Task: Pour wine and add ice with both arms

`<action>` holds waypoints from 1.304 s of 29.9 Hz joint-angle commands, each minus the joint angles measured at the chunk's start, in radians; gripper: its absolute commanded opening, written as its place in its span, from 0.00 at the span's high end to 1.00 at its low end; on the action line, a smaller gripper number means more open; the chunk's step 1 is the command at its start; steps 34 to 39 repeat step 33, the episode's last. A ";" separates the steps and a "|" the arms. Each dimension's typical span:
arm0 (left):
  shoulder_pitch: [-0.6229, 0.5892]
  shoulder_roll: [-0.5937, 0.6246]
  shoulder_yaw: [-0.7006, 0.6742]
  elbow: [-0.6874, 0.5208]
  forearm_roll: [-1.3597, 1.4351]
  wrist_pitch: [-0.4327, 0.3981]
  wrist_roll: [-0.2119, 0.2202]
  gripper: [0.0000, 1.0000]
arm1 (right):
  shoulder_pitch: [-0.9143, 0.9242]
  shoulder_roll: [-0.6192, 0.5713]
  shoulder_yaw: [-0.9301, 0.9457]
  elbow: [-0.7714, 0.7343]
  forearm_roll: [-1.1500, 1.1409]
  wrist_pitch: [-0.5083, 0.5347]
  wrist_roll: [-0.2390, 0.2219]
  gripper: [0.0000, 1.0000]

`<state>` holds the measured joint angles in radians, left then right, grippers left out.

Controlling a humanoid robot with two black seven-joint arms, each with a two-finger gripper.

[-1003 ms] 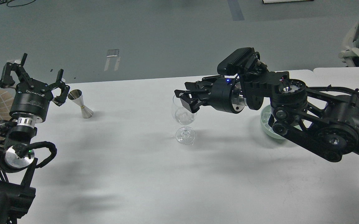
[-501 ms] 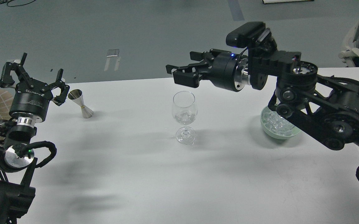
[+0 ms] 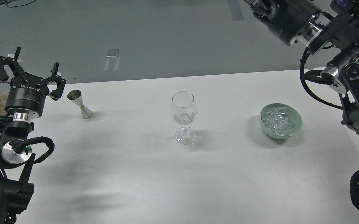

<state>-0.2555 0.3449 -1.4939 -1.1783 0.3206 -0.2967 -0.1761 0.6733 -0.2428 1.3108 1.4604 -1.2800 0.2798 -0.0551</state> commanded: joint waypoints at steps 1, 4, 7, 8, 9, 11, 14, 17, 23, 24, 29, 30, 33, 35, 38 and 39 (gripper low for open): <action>-0.002 0.000 0.000 0.000 0.000 0.005 -0.002 0.02 | -0.066 -0.001 0.036 -0.058 0.175 -0.068 0.001 0.00; 0.004 0.000 0.004 0.000 0.002 0.005 0.000 0.02 | -0.101 0.000 0.131 -0.173 0.357 -0.093 0.003 0.00; 0.015 0.000 0.004 -0.001 0.003 0.004 0.000 0.02 | -0.109 0.000 0.179 -0.277 0.512 -0.093 0.003 0.00; 0.015 0.000 0.006 -0.001 0.003 0.004 0.000 0.02 | -0.109 0.000 0.185 -0.305 0.543 -0.091 0.004 0.00; 0.016 0.000 0.006 0.000 0.002 0.004 0.001 0.02 | -0.106 0.000 0.189 -0.354 0.598 -0.091 0.004 0.00; 0.015 0.000 0.007 0.000 0.002 0.005 0.006 0.02 | -0.106 0.000 0.196 -0.402 0.680 -0.088 0.004 0.00; 0.015 0.000 0.012 0.002 0.006 0.005 0.010 0.02 | -0.109 0.000 0.202 -0.422 0.780 -0.087 0.004 0.00; 0.018 -0.001 0.015 0.003 0.018 0.005 0.009 0.02 | -0.110 0.014 0.203 -0.430 0.843 -0.087 0.006 0.00; 0.021 0.006 0.012 0.003 0.018 0.007 0.009 0.02 | -0.110 0.100 0.274 -0.497 0.843 -0.087 0.027 0.00; 0.025 0.016 0.011 0.002 0.020 0.007 0.007 0.02 | -0.110 0.105 0.287 -0.499 0.843 -0.087 0.035 0.00; 0.032 0.017 0.007 -0.001 0.018 0.007 0.007 0.02 | -0.109 0.103 0.291 -0.497 0.843 -0.079 0.038 0.00; 0.032 0.017 0.004 -0.001 0.018 0.007 0.006 0.02 | -0.106 0.103 0.291 -0.499 0.843 -0.079 0.038 0.00; 0.032 0.022 -0.002 -0.007 0.017 0.007 0.007 0.02 | -0.106 0.096 0.291 -0.497 0.843 -0.079 0.038 0.00; 0.032 0.022 -0.002 -0.007 0.017 0.007 0.007 0.02 | -0.106 0.096 0.291 -0.497 0.843 -0.079 0.038 0.00; 0.032 0.022 -0.002 -0.007 0.017 0.007 0.007 0.02 | -0.106 0.096 0.291 -0.497 0.843 -0.079 0.038 0.00; 0.032 0.022 -0.002 -0.007 0.017 0.007 0.007 0.02 | -0.106 0.096 0.291 -0.497 0.843 -0.079 0.038 0.00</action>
